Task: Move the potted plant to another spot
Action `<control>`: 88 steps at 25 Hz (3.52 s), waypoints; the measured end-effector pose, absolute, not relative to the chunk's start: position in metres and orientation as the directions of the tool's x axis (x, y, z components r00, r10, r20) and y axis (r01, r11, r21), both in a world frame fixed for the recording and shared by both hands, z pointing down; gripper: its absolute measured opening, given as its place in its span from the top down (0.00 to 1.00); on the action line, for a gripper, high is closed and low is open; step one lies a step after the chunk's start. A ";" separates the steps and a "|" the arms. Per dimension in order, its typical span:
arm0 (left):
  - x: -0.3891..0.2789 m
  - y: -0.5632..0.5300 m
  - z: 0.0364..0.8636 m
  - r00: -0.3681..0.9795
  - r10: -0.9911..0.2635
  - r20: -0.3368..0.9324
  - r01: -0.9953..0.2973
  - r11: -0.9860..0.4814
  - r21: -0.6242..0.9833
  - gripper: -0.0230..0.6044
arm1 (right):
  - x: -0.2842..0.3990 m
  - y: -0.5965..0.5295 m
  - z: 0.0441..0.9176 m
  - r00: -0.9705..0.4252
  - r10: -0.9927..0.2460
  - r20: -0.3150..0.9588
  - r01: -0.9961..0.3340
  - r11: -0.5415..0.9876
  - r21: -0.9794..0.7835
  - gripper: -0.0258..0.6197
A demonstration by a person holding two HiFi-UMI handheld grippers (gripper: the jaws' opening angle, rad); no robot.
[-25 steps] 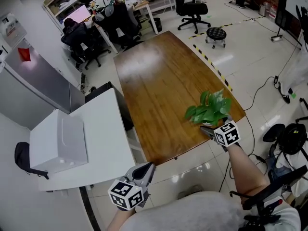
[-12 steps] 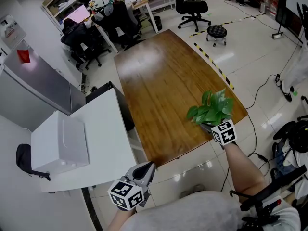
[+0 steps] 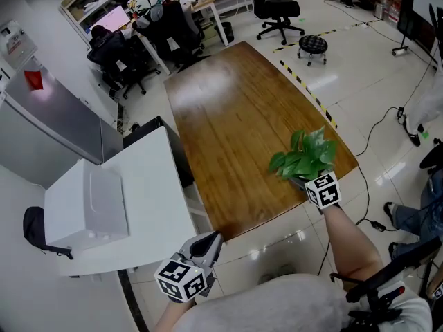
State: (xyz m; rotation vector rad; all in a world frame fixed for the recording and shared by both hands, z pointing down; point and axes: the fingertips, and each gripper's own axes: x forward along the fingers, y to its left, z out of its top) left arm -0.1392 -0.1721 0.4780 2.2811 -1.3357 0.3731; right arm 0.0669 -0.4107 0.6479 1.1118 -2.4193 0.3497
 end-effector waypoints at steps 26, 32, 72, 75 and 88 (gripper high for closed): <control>-0.144 -0.155 0.464 0.460 -0.787 0.410 -0.888 -0.398 0.231 0.97 | 0.053 -0.395 0.623 -0.599 -0.637 0.486 -0.739 0.673 -0.028 0.21; -0.160 -0.136 0.458 0.425 -0.817 0.389 -0.904 -0.361 0.230 0.97 | 0.030 -0.384 0.609 -0.617 -0.624 0.479 -0.723 0.690 -0.033 0.21; -0.350 0.096 0.457 -0.094 -0.924 0.370 -0.949 0.196 0.247 0.97 | -0.356 -0.205 0.592 -0.872 -0.150 0.466 -0.177 0.984 -0.013 0.21; -0.359 0.109 0.460 -0.133 -0.917 0.376 -0.941 0.236 0.243 0.97 | -0.380 -0.191 0.593 -0.881 -0.109 0.461 -0.130 0.991 -0.015 0.21; -0.378 0.154 0.470 -0.242 -0.880 0.408 -0.903 0.359 0.237 0.97 | -0.445 -0.143 0.616 -0.878 0.020 0.478 0.008 1.000 -0.027 0.21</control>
